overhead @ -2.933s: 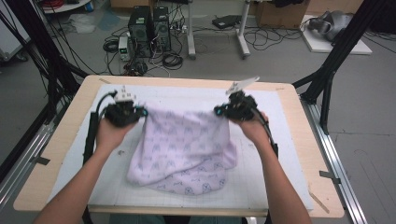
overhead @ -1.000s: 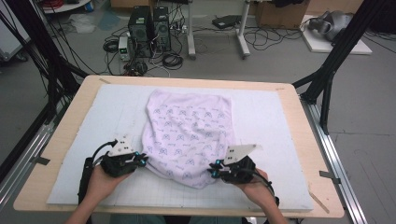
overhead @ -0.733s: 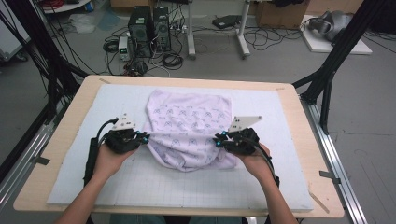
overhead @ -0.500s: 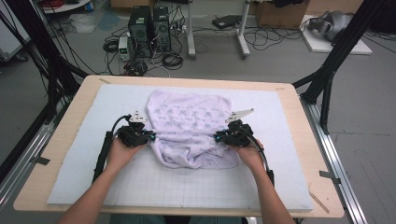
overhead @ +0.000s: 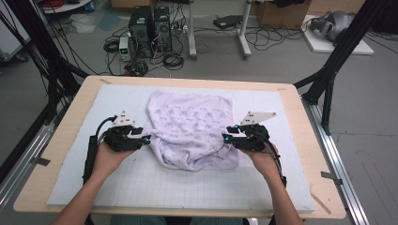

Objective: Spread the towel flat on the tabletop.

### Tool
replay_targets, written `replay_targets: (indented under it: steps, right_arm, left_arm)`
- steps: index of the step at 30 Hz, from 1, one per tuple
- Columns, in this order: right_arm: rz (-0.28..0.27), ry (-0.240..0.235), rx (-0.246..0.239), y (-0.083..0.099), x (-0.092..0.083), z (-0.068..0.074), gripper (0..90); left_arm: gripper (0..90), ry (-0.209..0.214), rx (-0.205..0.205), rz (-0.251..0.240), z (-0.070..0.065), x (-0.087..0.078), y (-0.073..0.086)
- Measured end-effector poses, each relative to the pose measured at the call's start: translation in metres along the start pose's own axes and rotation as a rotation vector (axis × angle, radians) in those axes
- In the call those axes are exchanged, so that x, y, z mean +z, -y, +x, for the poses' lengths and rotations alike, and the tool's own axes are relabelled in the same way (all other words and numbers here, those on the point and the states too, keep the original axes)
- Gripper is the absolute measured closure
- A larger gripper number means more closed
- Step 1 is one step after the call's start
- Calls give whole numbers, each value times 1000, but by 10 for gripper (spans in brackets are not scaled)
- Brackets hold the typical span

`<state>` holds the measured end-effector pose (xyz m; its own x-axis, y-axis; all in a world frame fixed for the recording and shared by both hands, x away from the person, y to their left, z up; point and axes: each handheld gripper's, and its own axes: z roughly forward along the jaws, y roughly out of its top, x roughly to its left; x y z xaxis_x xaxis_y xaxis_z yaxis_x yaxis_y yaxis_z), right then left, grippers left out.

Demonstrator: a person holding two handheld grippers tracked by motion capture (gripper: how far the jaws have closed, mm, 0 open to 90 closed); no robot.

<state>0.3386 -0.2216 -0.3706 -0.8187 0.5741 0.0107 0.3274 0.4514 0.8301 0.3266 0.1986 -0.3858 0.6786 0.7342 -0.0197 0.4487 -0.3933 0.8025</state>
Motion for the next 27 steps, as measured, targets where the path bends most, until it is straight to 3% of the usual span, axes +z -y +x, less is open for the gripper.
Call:
replay_targets:
  steps: [2, 5, 8, 12, 16, 19, 21, 24, 27]
  right_arm:
    - [6, -12, -26, 3, -4, 11, 621]
    - [25, -32, -61, 14, -2, 27, 620]
    - [85, -32, -78, 25, 7, 38, 618]
    - [107, -47, -80, 30, 21, 44, 592]
    - [163, -16, -131, 29, 39, 47, 588]
    - [204, 5, -122, 32, 51, 43, 638]
    - [211, 21, -123, 33, 55, 42, 702]
    - [214, 1, -121, 33, 57, 41, 822]
    - [190, -24, -100, 32, 51, 39, 845]
  left_arm:
    - [508, 33, 15, -6, -11, -3, 4]
    - [524, 105, 4, -28, -27, 0, 12]
    - [553, 141, 38, 2, -44, 11, 16]
    - [575, 167, 92, 46, -63, 28, 21]
    - [574, 149, 120, 93, -68, 46, 23]
    - [670, 174, 117, 121, -69, 57, 25]
    - [736, 184, 115, 119, -67, 57, 25]
    - [809, 167, 136, 107, -68, 52, 24]
    - [824, 169, 134, 77, -65, 38, 21]
